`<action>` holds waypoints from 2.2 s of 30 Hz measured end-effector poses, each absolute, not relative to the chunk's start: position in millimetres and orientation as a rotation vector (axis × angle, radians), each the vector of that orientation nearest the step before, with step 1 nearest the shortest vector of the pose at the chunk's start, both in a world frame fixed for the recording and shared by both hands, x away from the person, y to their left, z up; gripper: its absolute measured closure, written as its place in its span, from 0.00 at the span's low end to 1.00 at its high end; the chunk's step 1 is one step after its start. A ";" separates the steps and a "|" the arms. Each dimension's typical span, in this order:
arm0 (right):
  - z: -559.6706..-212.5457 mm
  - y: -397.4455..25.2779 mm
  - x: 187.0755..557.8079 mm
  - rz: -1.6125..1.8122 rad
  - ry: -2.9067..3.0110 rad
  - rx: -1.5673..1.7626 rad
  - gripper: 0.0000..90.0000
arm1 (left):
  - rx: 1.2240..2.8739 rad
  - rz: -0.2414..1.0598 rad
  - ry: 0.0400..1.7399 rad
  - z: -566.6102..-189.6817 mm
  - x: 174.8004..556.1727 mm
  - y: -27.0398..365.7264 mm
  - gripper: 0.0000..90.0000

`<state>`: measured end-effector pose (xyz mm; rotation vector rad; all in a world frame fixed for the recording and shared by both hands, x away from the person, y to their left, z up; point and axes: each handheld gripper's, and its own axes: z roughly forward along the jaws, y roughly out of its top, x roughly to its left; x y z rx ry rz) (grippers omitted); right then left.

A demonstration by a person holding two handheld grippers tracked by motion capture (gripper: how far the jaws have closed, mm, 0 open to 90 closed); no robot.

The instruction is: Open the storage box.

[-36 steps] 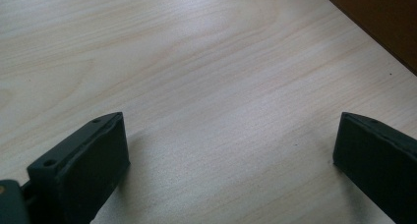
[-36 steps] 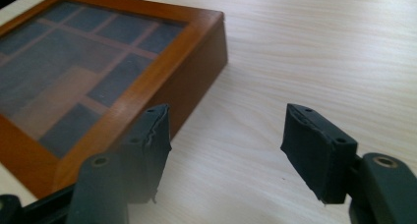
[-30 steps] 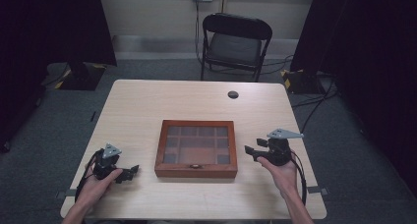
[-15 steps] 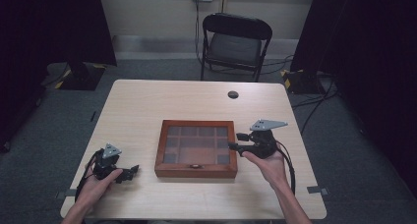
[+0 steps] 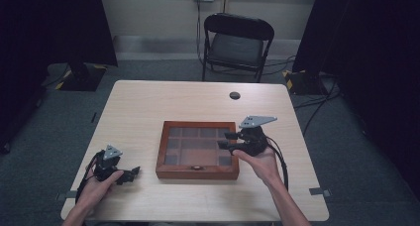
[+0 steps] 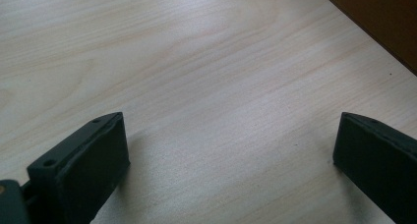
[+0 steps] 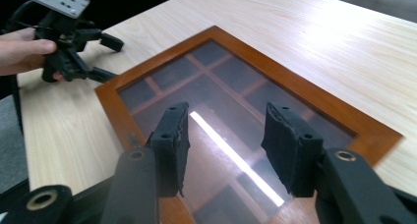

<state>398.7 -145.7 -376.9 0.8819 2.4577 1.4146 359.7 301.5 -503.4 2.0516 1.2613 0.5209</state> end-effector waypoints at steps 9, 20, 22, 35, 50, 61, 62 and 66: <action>-369.8 -118.7 401.8 1.429 2.536 0.788 0.59 | 2.052 0.521 1.261 -503.4 359.7 301.5 0.00; -374.1 -98.8 405.6 1.425 2.605 0.740 0.65 | 2.051 0.520 1.261 -503.4 359.7 301.4 0.00; -375.0 -96.6 406.1 1.417 2.616 0.731 0.66 | 2.049 0.522 1.263 -503.4 359.6 301.4 0.00; -387.8 -81.5 406.3 1.378 2.691 0.675 0.73 | 2.052 0.520 1.261 -503.4 359.7 301.5 0.00; -403.4 -75.7 401.1 1.358 2.784 0.608 0.82 | 2.052 0.521 1.261 -503.4 359.7 301.5 0.00; -417.3 -69.3 397.0 1.295 2.860 0.548 0.85 | 2.051 0.521 1.261 -503.4 359.7 301.5 0.00; -419.7 -70.0 396.9 1.295 2.863 0.550 0.85 | 2.051 0.520 1.261 -503.4 359.7 301.4 0.00; -421.1 -70.7 395.7 1.297 2.863 0.544 0.86 | 2.058 0.522 1.258 -503.2 359.7 301.9 0.00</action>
